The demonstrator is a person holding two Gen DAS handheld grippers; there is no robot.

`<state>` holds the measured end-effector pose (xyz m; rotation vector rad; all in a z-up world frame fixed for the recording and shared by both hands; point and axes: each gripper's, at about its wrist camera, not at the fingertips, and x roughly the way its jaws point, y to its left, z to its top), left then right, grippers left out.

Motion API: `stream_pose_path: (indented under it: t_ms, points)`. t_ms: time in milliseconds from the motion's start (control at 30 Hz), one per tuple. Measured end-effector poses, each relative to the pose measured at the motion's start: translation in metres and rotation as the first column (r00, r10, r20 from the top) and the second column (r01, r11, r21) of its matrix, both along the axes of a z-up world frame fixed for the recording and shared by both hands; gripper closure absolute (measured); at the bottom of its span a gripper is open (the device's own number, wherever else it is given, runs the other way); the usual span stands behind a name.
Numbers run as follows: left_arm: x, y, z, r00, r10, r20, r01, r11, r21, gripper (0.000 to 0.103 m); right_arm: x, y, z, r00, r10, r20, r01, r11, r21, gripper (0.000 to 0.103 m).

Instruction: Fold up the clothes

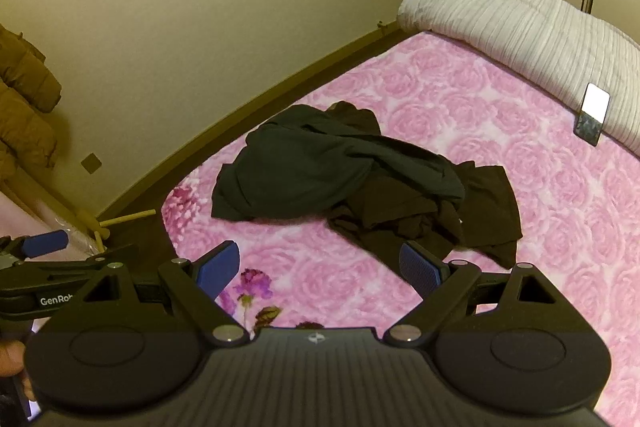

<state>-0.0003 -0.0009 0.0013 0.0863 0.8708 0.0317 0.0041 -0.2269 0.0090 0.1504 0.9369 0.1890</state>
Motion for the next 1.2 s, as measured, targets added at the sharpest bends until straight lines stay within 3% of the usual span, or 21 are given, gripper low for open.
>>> stream_pose_path:
  t_ms: [200,300,1200]
  points:
    - [-0.01,-0.005,-0.002,1.0,-0.011,0.023,0.011,1.0,-0.022,0.0,-0.001,0.002,0.008,1.0,0.001,0.014,-0.001,1.0,-0.008,0.014]
    - [0.008,0.002,-0.006,0.999,-0.018,-0.033,0.015,0.997,-0.071,0.0,0.004,0.001,-0.001,1.0,-0.008,0.003,0.008,1.0,-0.005,0.014]
    - [0.007,-0.003,0.004,0.999,-0.029,-0.037,0.026,0.997,-0.072,0.0,-0.002,-0.006,-0.001,1.0,-0.013,-0.008,0.013,1.0,0.006,0.014]
